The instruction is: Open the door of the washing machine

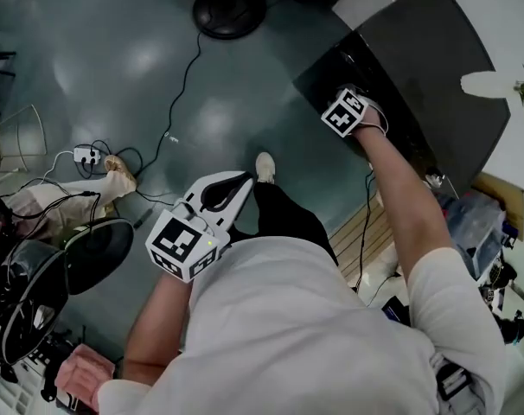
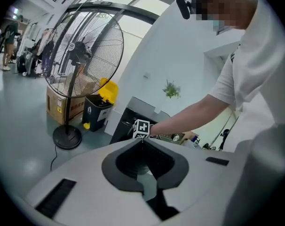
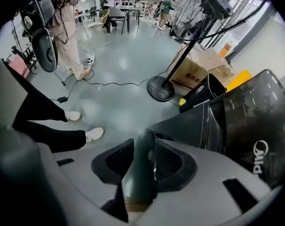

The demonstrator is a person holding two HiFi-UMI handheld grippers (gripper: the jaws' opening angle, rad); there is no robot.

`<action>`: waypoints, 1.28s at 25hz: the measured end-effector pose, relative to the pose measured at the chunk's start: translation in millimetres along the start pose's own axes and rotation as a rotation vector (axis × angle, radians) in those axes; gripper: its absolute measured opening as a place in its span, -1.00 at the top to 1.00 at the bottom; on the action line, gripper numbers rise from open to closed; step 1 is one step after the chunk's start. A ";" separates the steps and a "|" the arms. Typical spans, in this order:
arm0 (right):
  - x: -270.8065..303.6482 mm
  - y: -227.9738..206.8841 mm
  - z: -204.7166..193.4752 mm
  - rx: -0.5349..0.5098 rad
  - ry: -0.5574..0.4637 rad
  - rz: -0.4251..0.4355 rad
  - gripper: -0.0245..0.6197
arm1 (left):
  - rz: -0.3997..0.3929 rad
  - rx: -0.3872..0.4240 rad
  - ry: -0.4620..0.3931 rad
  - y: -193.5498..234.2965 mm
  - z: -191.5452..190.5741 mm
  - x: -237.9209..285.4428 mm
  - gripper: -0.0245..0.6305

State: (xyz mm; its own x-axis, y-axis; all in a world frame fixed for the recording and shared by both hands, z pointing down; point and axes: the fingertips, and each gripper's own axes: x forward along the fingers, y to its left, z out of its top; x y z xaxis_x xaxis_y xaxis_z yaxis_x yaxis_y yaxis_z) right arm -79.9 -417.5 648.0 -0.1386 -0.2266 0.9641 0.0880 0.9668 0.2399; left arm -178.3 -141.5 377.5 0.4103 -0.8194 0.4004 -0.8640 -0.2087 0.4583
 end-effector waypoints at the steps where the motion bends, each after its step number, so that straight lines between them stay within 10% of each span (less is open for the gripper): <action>1: 7.6 -3.1 1.4 -0.009 0.011 -0.006 0.46 | 0.012 -0.014 0.003 0.6 -2.3 2.2 0.87; 32: 109.1 -17.2 -16.8 0.022 0.350 0.010 0.69 | 0.091 -0.121 0.099 9.2 -31.7 29.5 0.87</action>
State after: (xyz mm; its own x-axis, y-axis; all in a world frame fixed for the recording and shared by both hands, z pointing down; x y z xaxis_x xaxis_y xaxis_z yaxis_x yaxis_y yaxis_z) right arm -80.0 -460.9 751.0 0.2087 -0.2401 0.9481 0.0655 0.9707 0.2314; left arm -164.9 -150.7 418.7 0.3639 -0.7740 0.5182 -0.8597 -0.0650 0.5066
